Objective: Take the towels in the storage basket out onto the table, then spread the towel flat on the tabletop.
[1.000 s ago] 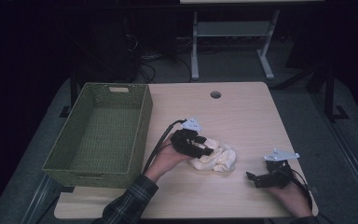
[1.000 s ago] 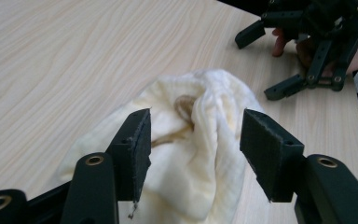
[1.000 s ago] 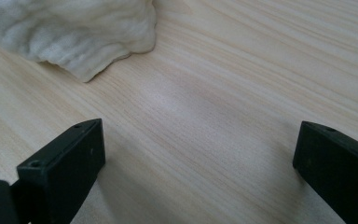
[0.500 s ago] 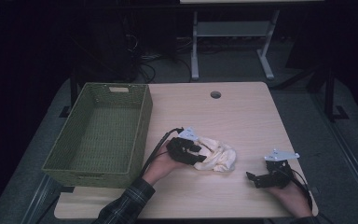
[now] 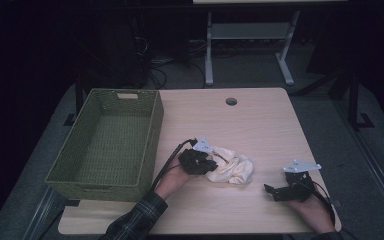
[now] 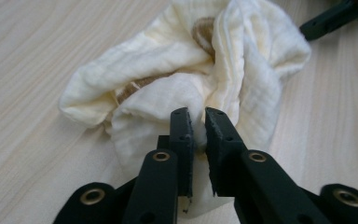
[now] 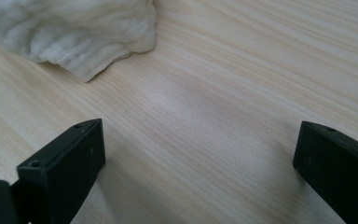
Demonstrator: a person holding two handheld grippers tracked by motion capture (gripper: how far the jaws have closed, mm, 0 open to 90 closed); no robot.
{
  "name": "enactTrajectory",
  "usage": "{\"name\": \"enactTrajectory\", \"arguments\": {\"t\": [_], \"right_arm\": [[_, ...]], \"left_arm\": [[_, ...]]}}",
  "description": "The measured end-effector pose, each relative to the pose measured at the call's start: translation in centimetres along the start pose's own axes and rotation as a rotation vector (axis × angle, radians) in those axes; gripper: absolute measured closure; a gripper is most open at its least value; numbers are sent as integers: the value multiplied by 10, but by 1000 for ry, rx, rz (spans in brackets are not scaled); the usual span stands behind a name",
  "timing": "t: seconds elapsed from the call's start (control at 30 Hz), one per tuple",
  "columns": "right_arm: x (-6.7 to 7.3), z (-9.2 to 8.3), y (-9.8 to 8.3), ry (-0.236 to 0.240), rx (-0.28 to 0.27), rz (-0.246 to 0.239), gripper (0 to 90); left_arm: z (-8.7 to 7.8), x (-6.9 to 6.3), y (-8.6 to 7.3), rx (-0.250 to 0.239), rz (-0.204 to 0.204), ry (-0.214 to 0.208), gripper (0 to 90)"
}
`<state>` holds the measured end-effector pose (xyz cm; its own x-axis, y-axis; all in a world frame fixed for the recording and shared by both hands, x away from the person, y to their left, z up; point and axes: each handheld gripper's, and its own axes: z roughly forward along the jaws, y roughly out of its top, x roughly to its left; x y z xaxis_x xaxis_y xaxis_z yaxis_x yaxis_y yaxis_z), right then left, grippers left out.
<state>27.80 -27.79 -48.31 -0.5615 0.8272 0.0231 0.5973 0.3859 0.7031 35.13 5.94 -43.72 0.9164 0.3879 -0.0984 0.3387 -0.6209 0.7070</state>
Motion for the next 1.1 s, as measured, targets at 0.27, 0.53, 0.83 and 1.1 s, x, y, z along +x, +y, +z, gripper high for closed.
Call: {"name": "enactTrajectory", "arguments": {"t": [0.27, 0.53, 0.83, 1.1], "right_arm": [[0, 0, 0, 3, -1, -1, 18], [4, -4, 3, -15, -2, -25, 151], [7, -16, 24, 22, -74, -12, 334], [2, -13, 56, 119, -113, 10, 553]], "left_arm": [[-21, 5, 10, -87, -27, 17, 821], [-30, 12, 12, -106, -66, 57, 821], [-35, 17, 9, -100, -93, 79, 824], [-40, 17, 4, -98, -118, 82, 824]]}}
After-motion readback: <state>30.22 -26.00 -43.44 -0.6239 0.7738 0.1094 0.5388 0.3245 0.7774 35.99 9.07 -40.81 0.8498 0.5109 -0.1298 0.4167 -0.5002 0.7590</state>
